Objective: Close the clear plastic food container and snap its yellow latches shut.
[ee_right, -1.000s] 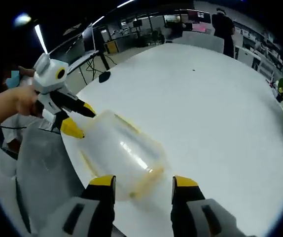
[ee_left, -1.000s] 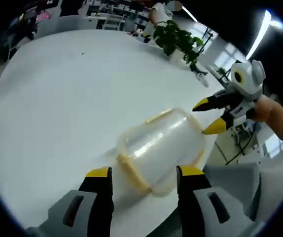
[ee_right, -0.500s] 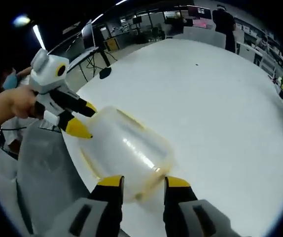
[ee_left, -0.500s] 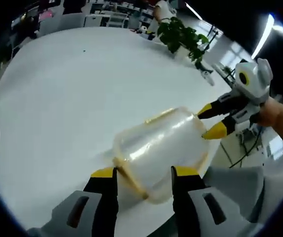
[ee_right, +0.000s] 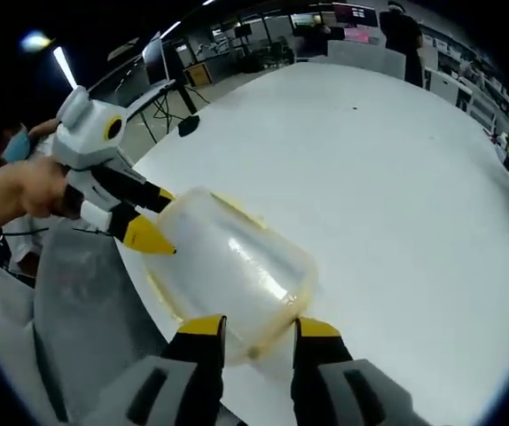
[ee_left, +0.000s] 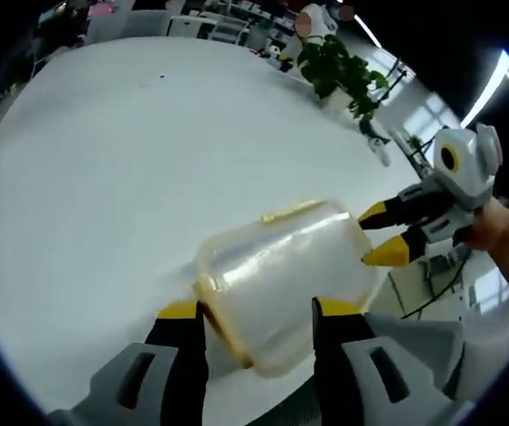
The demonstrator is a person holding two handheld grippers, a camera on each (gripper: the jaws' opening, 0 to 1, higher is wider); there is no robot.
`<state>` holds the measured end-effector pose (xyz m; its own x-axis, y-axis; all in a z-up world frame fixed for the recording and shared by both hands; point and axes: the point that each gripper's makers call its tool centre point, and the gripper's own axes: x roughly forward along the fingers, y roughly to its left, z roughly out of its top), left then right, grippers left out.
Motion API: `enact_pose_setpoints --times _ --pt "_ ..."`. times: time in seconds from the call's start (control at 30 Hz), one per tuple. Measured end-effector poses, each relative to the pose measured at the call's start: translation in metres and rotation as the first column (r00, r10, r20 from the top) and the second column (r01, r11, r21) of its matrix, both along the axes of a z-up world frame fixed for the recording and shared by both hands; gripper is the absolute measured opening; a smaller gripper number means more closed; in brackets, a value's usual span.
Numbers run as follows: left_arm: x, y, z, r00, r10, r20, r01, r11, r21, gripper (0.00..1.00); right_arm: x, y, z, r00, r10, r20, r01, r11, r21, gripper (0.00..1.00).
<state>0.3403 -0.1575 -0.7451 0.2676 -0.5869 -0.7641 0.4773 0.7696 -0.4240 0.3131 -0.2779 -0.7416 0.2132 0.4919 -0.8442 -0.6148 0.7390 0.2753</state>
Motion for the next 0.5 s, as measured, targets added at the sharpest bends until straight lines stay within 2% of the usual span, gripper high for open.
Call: enact_pose_setpoints --times 0.3,0.5 --pt "-0.0001 0.0004 0.0004 1.000 0.006 0.009 -0.006 1.000 -0.002 0.46 0.0061 0.0025 -0.0004 1.000 -0.008 -0.010 0.008 1.000 -0.007 0.27" --pt "0.0011 0.0017 0.0007 1.000 0.009 0.023 -0.009 1.000 -0.003 0.49 0.0084 0.0004 0.0014 0.999 -0.027 -0.021 0.027 0.999 0.025 0.28"
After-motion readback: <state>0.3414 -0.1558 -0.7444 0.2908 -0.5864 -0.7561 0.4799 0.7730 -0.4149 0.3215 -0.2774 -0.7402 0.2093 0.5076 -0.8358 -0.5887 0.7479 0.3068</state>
